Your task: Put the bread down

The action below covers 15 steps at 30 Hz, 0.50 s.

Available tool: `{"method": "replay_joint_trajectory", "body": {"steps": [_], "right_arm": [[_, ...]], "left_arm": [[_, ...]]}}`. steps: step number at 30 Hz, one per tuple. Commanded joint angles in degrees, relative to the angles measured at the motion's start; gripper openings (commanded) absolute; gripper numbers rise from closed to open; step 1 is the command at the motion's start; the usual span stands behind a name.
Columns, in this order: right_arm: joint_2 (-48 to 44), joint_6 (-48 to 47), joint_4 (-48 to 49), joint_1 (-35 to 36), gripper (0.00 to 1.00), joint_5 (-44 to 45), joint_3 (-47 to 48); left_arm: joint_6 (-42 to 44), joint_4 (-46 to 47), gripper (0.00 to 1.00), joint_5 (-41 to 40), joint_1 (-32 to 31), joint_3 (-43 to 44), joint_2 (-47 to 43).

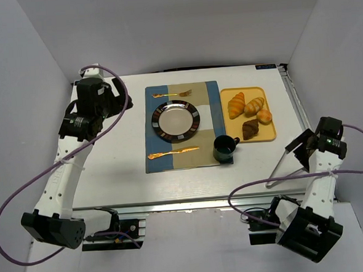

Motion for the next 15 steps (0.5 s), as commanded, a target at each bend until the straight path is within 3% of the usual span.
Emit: {"method": "replay_joint_trajectory", "body": {"steps": [1, 6, 9, 15], "right_arm": [[-3.4, -0.56, -2.79, 1.6, 0.82, 4.38, 7.67], [-5.52, -1.7, -2.62, 2.65, 0.9, 3.68, 13.23], [-4.2, 0.14, -2.53, 2.66, 0.89, 2.72, 8.76], [-4.64, -1.18, 6.95, 2.66, 0.89, 3.41, -3.89]], "left_arm": [[0.89, -0.49, 0.98, -0.01, -2.62, 3.34, 1.01], [2.47, -1.02, 0.98, -2.65, -4.82, 3.87, 0.84], [2.65, -1.28, 0.98, -4.32, -5.18, 2.2, -0.13], [3.88, -1.72, 0.98, -6.87, -7.37, 0.88, -1.53]]}}
